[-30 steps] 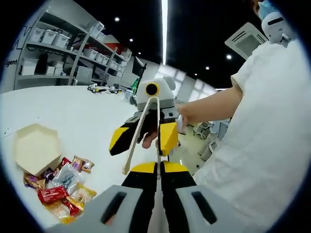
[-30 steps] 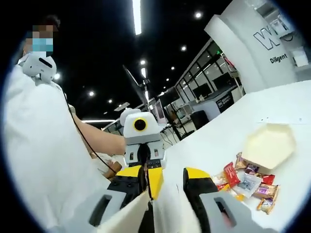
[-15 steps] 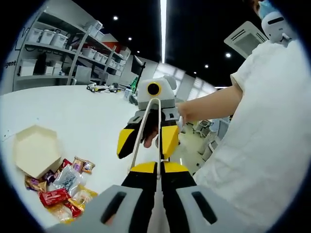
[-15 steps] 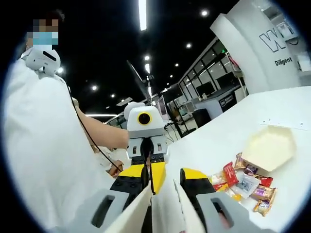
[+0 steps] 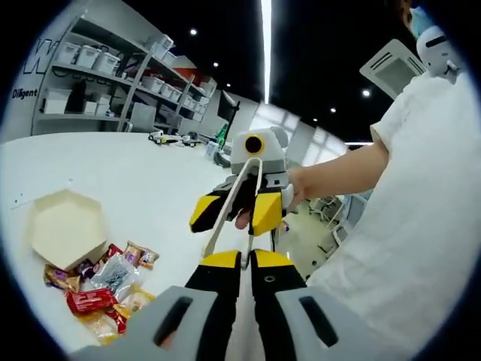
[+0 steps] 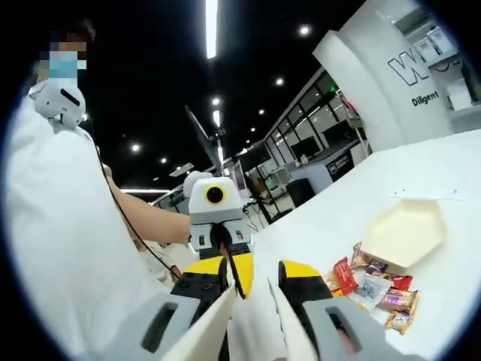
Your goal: Place the target food into the container with the food tongs after gripping and lifting it, then release it inside without dropping or visibly crushing the food.
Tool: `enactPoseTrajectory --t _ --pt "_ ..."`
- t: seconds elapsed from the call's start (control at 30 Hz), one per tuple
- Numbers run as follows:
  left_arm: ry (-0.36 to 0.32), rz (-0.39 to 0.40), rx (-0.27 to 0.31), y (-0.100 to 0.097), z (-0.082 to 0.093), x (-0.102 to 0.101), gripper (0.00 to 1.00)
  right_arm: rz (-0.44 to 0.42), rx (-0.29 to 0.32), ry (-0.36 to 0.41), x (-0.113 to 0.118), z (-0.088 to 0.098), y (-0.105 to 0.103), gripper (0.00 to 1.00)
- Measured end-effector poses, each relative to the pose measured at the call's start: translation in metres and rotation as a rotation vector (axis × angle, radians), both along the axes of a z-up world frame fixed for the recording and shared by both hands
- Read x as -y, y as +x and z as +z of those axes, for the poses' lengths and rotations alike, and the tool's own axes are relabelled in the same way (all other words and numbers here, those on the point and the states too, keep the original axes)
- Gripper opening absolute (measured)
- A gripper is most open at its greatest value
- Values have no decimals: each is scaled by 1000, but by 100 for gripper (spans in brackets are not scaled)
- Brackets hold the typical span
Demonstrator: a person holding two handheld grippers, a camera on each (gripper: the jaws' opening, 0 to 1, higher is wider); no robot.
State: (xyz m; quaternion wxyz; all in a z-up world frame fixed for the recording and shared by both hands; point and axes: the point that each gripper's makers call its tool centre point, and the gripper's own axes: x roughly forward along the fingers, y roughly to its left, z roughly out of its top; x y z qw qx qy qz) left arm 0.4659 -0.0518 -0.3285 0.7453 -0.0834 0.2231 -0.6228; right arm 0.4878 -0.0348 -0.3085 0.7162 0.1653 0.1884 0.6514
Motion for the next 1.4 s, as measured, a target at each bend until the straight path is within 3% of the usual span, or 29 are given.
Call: enactPoseTrajectory --t 0.23,0.4,0.67,0.87,1.0,1.07,1.4 --pt "5 35 -6 5 -2 -3 5 -73 -38 74 7 10 12 22" --pt "9 44 -6 6 -4 -2 5 -93 -30 54 7 7 16 22" --pt "36 125 12 12 -14 -21 8 -116 0 -3 11 -2 23 21" --pt "71 225 33 18 -22 -40 14 -129 50 -84 12 -10 29 21" --pt "90 287 43 20 -27 -53 17 -104 128 -206 13 -27 32 21" --pt "90 313 39 19 -28 -58 17 -109 141 -229 13 -29 35 21" --pt "106 390 36 13 -32 -76 18 -100 303 -425 15 -52 63 21"
